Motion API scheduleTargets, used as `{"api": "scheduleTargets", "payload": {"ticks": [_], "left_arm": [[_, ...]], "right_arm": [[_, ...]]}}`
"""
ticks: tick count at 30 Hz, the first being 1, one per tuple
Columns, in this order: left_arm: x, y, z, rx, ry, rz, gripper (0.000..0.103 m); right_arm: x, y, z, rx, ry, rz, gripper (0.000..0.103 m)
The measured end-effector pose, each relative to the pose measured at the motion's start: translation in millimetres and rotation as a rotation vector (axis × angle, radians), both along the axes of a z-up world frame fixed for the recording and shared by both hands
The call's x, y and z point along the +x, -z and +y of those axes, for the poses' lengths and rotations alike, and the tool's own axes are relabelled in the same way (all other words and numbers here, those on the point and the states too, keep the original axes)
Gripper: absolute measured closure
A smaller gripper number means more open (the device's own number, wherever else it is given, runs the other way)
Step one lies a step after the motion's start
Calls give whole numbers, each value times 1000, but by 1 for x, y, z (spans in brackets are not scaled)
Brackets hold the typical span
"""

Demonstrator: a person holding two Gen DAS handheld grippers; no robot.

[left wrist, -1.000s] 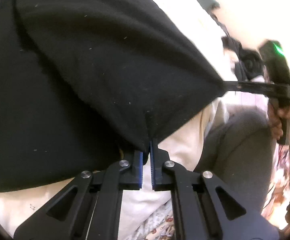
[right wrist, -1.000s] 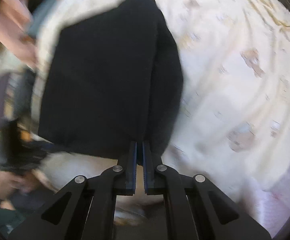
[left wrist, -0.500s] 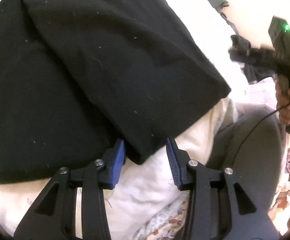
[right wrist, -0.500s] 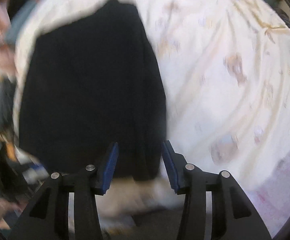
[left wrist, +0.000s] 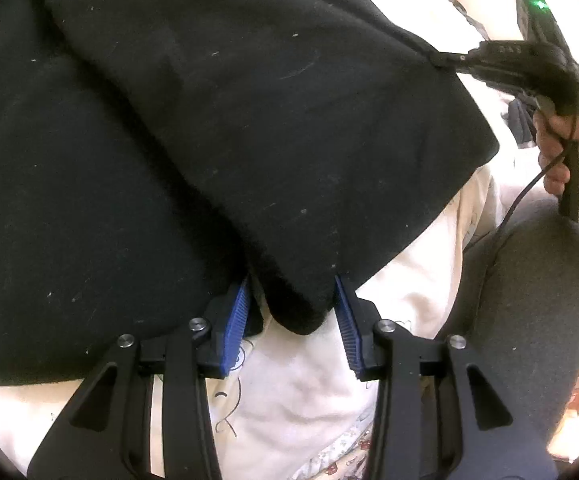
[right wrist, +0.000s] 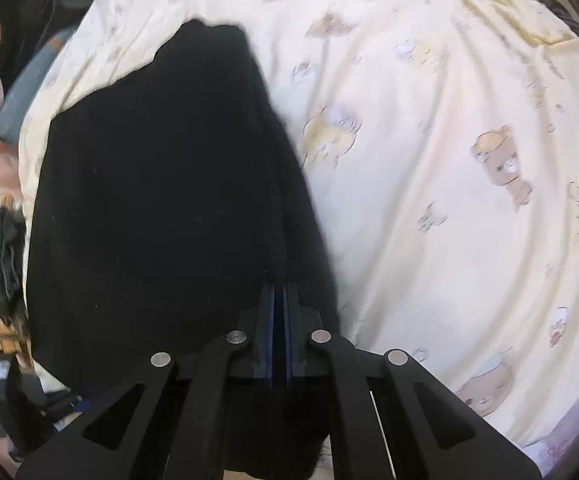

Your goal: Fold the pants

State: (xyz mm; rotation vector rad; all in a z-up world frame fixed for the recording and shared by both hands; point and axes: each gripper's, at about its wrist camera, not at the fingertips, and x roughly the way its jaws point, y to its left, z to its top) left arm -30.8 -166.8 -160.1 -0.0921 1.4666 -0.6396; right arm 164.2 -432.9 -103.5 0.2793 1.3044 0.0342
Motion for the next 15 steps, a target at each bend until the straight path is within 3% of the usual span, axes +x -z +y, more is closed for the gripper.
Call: {"api": "scheduleTargets", "payload": {"ticks": [2,5,8,10,13,14,15], "left_arm": [[1,0,-3,4,4,-2,65],[2,-4,1,-1,-19,11,65],[-1,-19,8,-10,-30,23,65],[-1,-33,15,-29,-54,-2,65],[0,-59,20,-50,-68,-149,64],[4,-63,18,-50,-77,-189,61],[8,-64,17,-44,-89,-224,50]], "right_arm": [[4,4,8,-94,-30,-10,101],[2,14,21,-116,-41,19,99],[6,7,20,-192,-79,88,91],[3,-7,20,-215,-87,59,91],[11,-33,23,-119,-85,-60,88],[15,-35,23,-69,-92,-76,88],[24,-32,28,-4,-104,-76,88]]}}
